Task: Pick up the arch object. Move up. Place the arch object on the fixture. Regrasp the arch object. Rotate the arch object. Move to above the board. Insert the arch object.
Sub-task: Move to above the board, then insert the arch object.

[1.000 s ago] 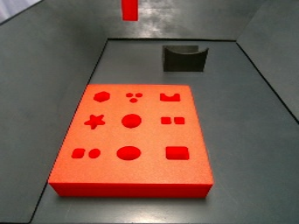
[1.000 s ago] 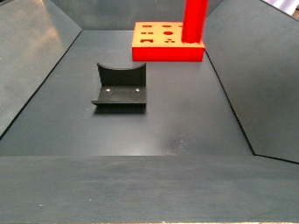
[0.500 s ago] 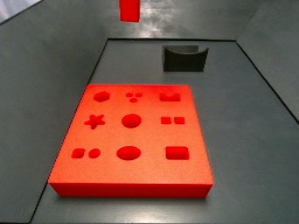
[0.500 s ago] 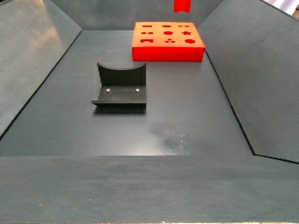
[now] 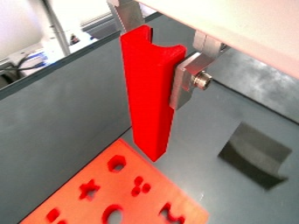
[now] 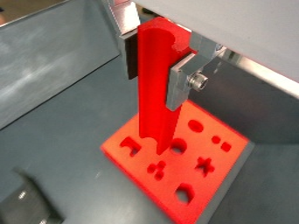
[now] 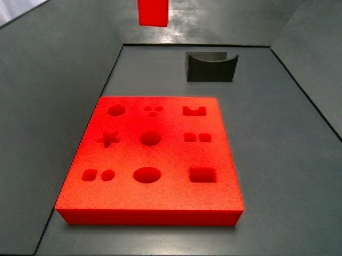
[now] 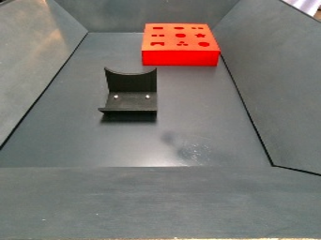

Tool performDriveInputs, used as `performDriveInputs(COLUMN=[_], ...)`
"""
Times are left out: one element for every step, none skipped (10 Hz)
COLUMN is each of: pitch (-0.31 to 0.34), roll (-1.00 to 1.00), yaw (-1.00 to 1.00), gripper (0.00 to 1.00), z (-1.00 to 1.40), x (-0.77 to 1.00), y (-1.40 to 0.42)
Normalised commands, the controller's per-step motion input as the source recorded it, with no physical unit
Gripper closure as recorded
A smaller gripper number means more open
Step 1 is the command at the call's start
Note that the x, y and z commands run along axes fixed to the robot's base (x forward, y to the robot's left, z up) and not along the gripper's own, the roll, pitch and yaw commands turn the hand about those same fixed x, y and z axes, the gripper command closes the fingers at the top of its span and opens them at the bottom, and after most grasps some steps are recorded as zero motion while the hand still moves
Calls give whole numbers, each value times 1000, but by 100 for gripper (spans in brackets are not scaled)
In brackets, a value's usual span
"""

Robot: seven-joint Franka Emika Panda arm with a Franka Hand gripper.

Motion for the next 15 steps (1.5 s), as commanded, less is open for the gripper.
performDriveInputs(pitch=[122, 102, -46, -17, -34, -6, 0, 0, 0, 0, 4, 0, 10, 20, 30], roll=[35, 48, 0, 7, 0, 0, 107, 263, 363, 367, 349, 360, 296, 239, 179], yaw=[12, 8, 0, 69, 71, -63, 0, 114, 260, 360, 366, 351, 266, 157, 114], gripper=[100, 100, 100, 100, 100, 100, 100, 100, 100, 100, 100, 100, 100, 100, 100], z=[122, 67, -49, -214, -243, -391, -700, -689, -489, -351, -414, -500, -471, -423, -431], x=[154, 107, 0, 446, 523, 469, 554, 557, 574, 523, 514, 466, 391, 351, 374], y=[-389, -202, -29, 0, -14, -40, 46, 17, 0, 31, 0, 0, 0, 0, 29])
